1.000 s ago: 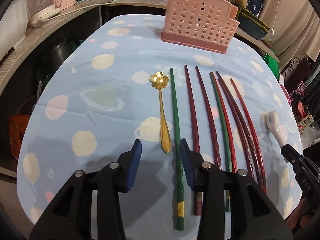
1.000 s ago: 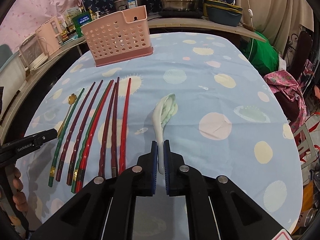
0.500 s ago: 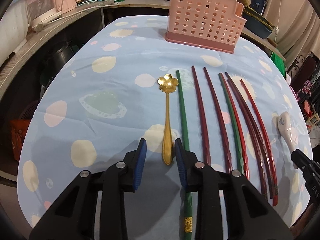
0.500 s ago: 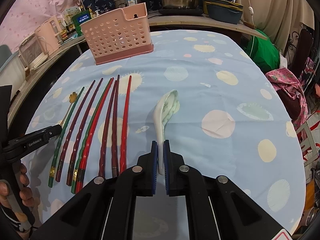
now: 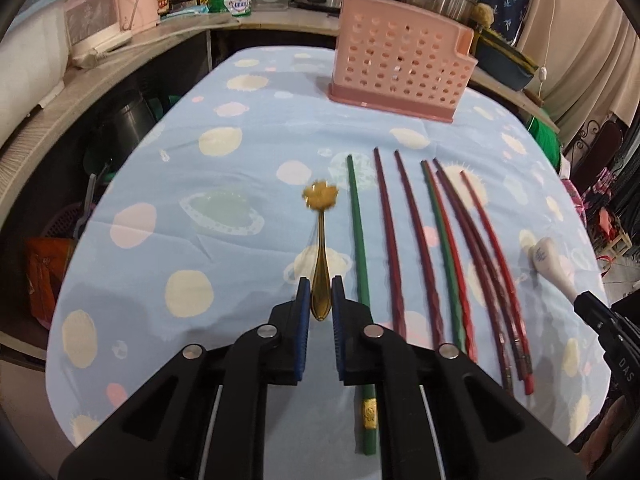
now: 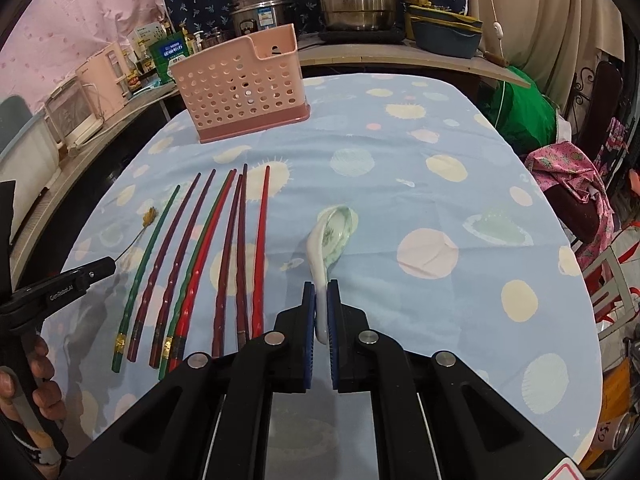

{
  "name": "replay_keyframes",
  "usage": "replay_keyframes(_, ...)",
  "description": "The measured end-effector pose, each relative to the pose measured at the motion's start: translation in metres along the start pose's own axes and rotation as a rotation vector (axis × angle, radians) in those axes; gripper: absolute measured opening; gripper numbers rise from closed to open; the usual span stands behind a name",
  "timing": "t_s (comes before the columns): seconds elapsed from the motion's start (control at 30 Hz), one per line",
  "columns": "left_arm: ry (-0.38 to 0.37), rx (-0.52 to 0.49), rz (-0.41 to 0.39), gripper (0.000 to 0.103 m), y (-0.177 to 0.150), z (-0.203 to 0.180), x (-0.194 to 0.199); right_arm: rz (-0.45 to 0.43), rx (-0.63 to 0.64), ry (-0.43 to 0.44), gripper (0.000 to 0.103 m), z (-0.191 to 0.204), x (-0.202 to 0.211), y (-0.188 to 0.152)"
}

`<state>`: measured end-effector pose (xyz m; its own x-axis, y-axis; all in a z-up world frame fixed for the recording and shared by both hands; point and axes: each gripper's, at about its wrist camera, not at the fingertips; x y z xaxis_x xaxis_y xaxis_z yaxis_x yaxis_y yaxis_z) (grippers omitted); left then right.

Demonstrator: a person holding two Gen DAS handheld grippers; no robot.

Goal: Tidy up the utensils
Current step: 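Lift both spoons and carry them down into the pink caddy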

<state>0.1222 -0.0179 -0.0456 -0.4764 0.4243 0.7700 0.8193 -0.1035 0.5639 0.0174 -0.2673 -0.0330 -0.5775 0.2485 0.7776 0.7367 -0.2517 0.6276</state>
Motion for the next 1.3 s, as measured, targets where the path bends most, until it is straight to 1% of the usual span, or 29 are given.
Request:
replay_keyframes(0.07, -0.003, 0.000, -0.026, 0.010, 0.003, -0.001, 0.013, -0.020, -0.010, 0.012, 0.004, -0.002, 0.009, 0.004)
replay_keyframes(0.1, -0.005, 0.001, -0.042, 0.010, 0.006, -0.001, 0.020, -0.032, -0.016, 0.018, 0.001, -0.003, 0.013, 0.007)
replay_keyframes(0.23, -0.013, 0.000, -0.090, 0.007, 0.020, -0.003, 0.040, -0.078, -0.025, 0.023, 0.001, -0.006, 0.027, 0.022)
replay_keyframes(0.27, -0.012, -0.002, -0.099, 0.001, 0.024, -0.004, 0.044, -0.087, -0.028, 0.018, 0.001, -0.007, 0.028, 0.025)
replay_keyframes(0.33, -0.008, -0.001, -0.110, 0.001, 0.029, -0.004, 0.048, -0.089, -0.037, 0.017, 0.000, -0.011, 0.027, 0.028)
replay_keyframes(0.4, -0.009, 0.003, -0.120, 0.001, 0.031, -0.003, 0.053, -0.074, -0.035, 0.015, 0.001, -0.014, 0.026, 0.025)
replay_keyframes(0.43, -0.012, 0.005, -0.123, 0.001, 0.031, -0.002, 0.054, -0.060, -0.031, 0.013, 0.003, -0.016, 0.024, 0.022)
replay_keyframes(0.5, -0.018, 0.014, -0.125, 0.001, 0.030, -0.001, 0.057, -0.028, -0.024, 0.004, 0.026, -0.019, 0.017, 0.012)
replay_keyframes(0.57, -0.024, 0.016, -0.121, 0.001, 0.029, -0.002, 0.059, 0.004, -0.029, 0.011, 0.037, -0.021, 0.010, 0.002)
replay_keyframes(0.67, -0.029, 0.009, -0.123, 0.001, 0.027, -0.005, 0.063, 0.051, -0.047, 0.024, 0.037, -0.021, -0.004, -0.009)
replay_keyframes(0.77, -0.039, 0.006, -0.123, 0.001, 0.025, -0.007, 0.067, 0.094, -0.077, 0.055, 0.036, -0.022, -0.016, -0.015)
replay_keyframes(0.83, -0.042, 0.006, -0.121, 0.001, 0.024, -0.008, 0.068, 0.114, -0.086, 0.060, 0.031, -0.022, -0.023, -0.019)
replay_keyframes(0.87, -0.044, 0.007, -0.119, 0.001, 0.023, -0.008, 0.068, 0.123, -0.089, 0.064, 0.026, -0.022, -0.026, -0.021)
replay_keyframes(0.93, -0.043, 0.008, -0.115, 0.001, 0.021, -0.009, 0.068, 0.139, -0.094, 0.073, 0.025, -0.022, -0.029, -0.024)
replay_keyframes(1.23, -0.045, 0.010, -0.094, 0.001, 0.015, -0.008, 0.065, 0.121, -0.128, 0.091, 0.024, -0.032, -0.016, -0.021)
replay_keyframes(1.27, -0.046, 0.010, -0.093, 0.001, 0.014, -0.008, 0.065, 0.123, -0.128, 0.090, 0.019, -0.033, -0.017, -0.021)
replay_keyframes(1.3, -0.047, 0.010, -0.094, 0.001, 0.014, -0.008, 0.066, 0.129, -0.127, 0.094, 0.017, -0.033, -0.018, -0.021)
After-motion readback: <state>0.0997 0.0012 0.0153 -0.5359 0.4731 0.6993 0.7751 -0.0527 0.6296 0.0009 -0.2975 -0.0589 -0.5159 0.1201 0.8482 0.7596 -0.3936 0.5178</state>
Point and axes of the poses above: each gripper's, at about its wrist camera, not at the fingertips, and x roughly against the way its jaws point, z to its left, y to its top, and after that the axes turned 11 degrees about -y, right-handed
